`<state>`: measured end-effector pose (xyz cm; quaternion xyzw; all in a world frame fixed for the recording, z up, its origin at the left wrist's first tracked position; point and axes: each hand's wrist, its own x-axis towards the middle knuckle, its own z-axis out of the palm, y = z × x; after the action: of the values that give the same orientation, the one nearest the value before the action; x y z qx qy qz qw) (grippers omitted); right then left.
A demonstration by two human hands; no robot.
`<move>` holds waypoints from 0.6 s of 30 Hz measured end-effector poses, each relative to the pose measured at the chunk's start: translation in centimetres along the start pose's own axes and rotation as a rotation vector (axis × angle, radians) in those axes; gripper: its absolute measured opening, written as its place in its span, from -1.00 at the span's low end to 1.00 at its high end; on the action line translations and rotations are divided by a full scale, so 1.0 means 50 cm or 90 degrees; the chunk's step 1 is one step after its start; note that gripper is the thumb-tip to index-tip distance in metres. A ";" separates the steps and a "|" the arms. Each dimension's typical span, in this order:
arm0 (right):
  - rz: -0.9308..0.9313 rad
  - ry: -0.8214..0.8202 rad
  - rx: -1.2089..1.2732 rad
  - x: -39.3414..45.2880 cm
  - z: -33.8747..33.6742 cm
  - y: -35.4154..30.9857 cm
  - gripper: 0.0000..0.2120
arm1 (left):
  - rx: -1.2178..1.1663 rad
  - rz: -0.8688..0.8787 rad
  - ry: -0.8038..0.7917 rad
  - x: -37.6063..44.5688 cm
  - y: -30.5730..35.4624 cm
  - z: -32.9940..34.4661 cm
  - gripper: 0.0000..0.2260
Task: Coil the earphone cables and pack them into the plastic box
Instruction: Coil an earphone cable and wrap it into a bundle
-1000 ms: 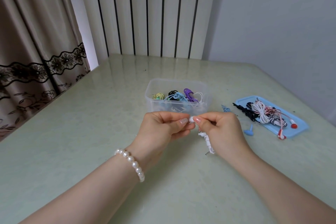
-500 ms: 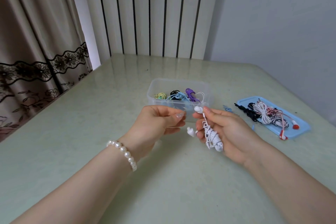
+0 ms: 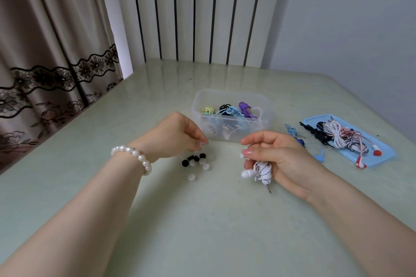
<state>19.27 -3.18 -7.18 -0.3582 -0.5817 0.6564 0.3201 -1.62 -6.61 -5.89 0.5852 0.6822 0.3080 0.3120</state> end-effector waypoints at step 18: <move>-0.003 0.048 -0.101 -0.005 0.004 0.003 -0.88 | 0.301 0.115 -0.093 -0.006 0.002 0.029 -0.87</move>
<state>19.24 -3.54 -7.31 -0.4057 -0.6204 0.5933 0.3140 -0.40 -6.82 -6.68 0.7210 0.6560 0.1236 0.1860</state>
